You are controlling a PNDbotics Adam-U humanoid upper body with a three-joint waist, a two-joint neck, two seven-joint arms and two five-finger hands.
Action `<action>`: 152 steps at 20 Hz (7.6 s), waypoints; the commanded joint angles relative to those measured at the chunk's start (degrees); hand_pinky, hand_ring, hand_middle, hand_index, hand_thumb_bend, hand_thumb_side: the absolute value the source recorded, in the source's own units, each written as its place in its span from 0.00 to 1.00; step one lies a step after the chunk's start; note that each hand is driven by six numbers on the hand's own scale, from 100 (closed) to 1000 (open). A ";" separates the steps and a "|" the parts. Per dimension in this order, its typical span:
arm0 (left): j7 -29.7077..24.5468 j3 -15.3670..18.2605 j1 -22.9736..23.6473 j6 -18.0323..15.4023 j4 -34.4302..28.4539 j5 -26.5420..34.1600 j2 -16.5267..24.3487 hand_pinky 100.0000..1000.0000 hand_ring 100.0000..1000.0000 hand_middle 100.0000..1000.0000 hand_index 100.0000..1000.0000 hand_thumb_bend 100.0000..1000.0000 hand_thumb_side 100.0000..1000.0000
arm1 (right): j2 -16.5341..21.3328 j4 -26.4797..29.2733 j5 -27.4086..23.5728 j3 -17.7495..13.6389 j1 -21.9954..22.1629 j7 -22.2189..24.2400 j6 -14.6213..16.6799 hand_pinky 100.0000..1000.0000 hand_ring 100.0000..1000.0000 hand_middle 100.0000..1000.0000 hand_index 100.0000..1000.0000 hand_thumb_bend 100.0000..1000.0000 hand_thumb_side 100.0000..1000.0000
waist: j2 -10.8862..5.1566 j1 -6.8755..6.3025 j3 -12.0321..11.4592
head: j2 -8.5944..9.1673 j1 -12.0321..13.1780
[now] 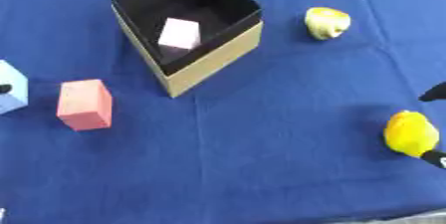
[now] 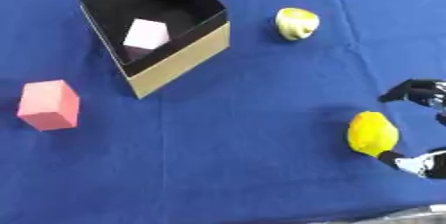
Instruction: Pick up objects on the table and place them in the box.
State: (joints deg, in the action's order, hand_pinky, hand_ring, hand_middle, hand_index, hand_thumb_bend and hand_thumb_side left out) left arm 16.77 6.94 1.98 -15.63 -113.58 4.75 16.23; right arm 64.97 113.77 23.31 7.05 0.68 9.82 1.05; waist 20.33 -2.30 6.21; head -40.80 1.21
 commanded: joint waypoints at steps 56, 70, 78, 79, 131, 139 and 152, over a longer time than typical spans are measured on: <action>-2.52 -1.46 -1.32 -0.12 -1.01 0.72 2.94 0.61 0.74 0.66 0.83 0.09 0.71 | -0.48 0.82 -13.11 4.16 -42.08 13.37 -10.85 0.75 0.63 0.47 0.63 0.26 0.00 | -1.00 2.38 -5.48 | 0.67 -3.26; -4.34 -2.90 -3.26 -0.06 -1.01 1.56 4.84 0.61 0.73 0.66 0.83 0.09 0.71 | -18.52 -18.78 -6.04 11.12 -65.06 17.80 -14.40 0.76 0.65 0.50 0.66 0.28 0.00 | 0.28 5.15 -11.63 | 2.11 -7.91; -4.82 -3.18 -4.17 0.01 -1.01 2.06 4.91 0.61 0.73 0.66 0.83 0.09 0.71 | -24.95 -29.14 -0.91 13.27 -68.54 17.64 -10.85 0.76 0.65 0.51 0.67 0.29 0.00 | 0.84 5.61 -13.24 | 2.89 -9.38; -4.86 -3.19 -4.25 0.00 -1.01 2.10 4.90 0.61 0.73 0.66 0.83 0.09 0.71 | -25.38 -29.81 -0.58 13.50 -68.59 17.72 -10.51 0.76 0.66 0.51 0.67 0.29 0.00 | 0.87 5.61 -13.37 | 2.94 -9.52; -4.15 -2.30 -3.92 0.04 -1.01 1.76 4.37 0.62 0.73 0.65 0.82 0.10 0.69 | -6.11 -20.20 -2.94 8.05 -45.21 25.54 -8.43 0.83 0.81 0.73 0.79 0.48 0.14 | -0.08 3.75 -10.31 | 2.17 -7.25; -4.34 -2.47 -4.10 0.12 -1.01 1.96 4.12 0.61 0.73 0.65 0.82 0.10 0.70 | -8.46 -25.98 1.01 8.43 -46.22 23.57 -8.09 0.83 0.82 0.74 0.80 0.48 0.13 | 0.28 3.75 -10.87 | 2.64 -7.96; -4.55 -2.64 -4.30 0.07 -1.01 1.51 3.56 0.61 0.73 0.65 0.82 0.09 0.71 | -10.95 -33.68 5.71 6.96 -47.35 20.87 -7.75 0.82 0.81 0.73 0.79 0.46 0.11 | 2.40 3.63 -12.17 | 4.34 -8.76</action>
State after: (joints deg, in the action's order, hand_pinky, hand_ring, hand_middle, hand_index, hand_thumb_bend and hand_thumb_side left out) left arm 12.45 4.11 -2.02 -15.46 -113.58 6.56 19.13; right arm 52.82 80.33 28.56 15.01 -45.60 31.02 -6.77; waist 23.89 1.44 -5.97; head -37.30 -7.28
